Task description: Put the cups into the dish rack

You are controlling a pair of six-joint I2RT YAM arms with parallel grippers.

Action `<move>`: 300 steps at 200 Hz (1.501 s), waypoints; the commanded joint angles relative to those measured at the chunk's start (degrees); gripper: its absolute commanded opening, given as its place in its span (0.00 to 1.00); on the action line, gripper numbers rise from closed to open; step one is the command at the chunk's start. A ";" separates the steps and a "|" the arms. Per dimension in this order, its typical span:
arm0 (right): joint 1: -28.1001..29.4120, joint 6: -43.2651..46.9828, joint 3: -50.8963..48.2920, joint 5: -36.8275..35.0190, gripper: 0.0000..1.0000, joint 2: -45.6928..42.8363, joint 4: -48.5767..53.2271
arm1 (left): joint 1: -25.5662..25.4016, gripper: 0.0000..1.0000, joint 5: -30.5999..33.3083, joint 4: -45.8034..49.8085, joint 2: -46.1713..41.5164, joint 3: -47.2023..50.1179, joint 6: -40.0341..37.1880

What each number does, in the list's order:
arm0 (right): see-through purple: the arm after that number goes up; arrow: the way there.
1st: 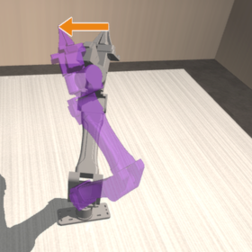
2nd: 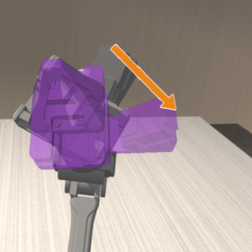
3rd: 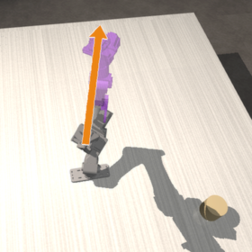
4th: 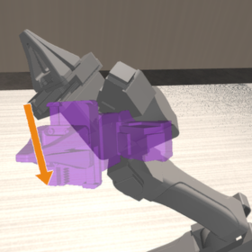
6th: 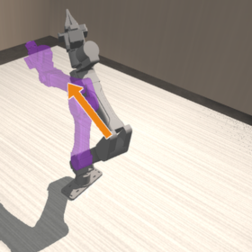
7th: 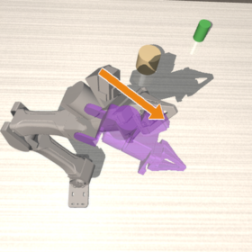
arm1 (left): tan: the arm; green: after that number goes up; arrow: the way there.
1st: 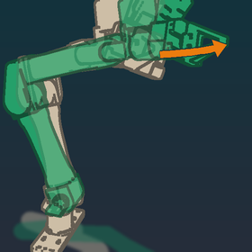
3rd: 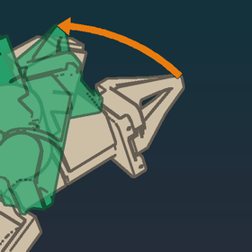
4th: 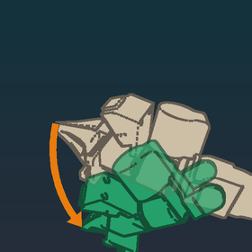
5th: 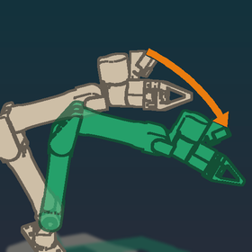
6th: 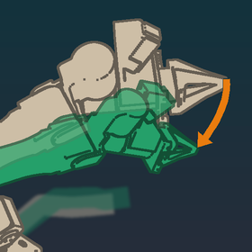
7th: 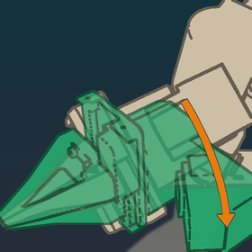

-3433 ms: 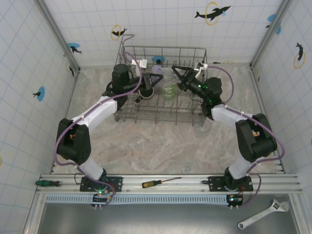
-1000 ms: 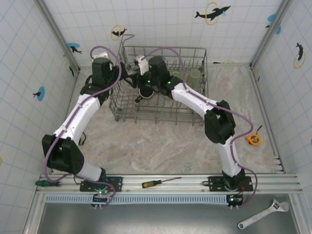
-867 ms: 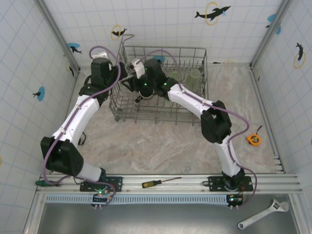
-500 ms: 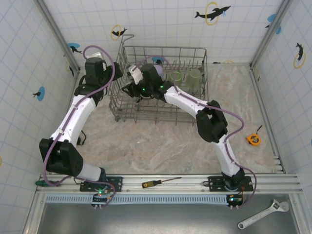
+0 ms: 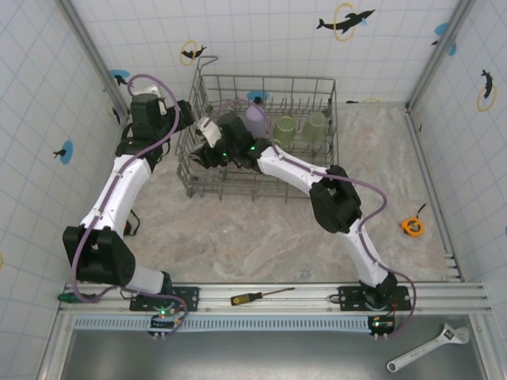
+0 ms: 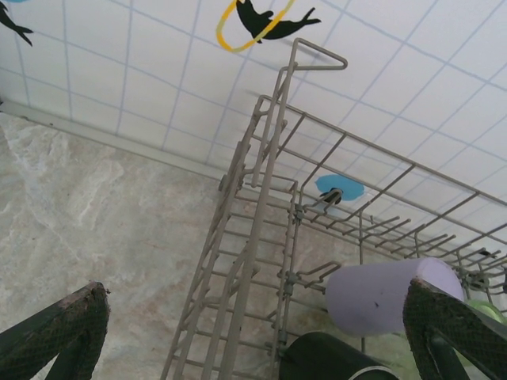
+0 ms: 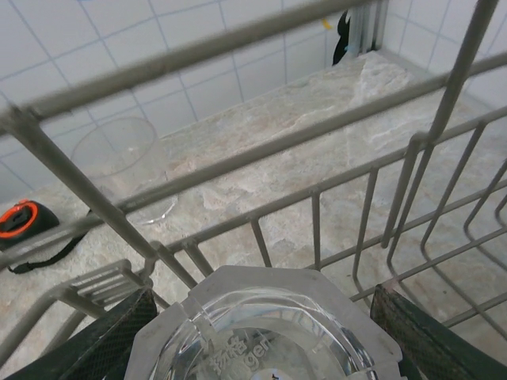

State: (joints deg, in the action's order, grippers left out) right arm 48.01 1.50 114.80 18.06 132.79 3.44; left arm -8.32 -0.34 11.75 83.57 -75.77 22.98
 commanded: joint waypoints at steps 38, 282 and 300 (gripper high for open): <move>1.02 0.09 3.23 2.56 0.30 2.67 -3.35 | 0.85 0.97 -1.90 -1.91 -1.00 1.04 1.43; 4.77 2.31 3.12 -3.42 0.85 3.27 0.03 | 1.11 0.97 -3.97 -3.32 -0.56 1.86 2.37; 4.86 2.12 3.05 -3.77 0.89 2.43 0.09 | 1.11 0.97 -4.11 -3.43 -0.61 1.94 2.50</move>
State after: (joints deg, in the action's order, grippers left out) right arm 51.75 4.16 115.87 14.52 137.84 2.98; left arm -7.70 -3.66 9.54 83.57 -74.50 24.49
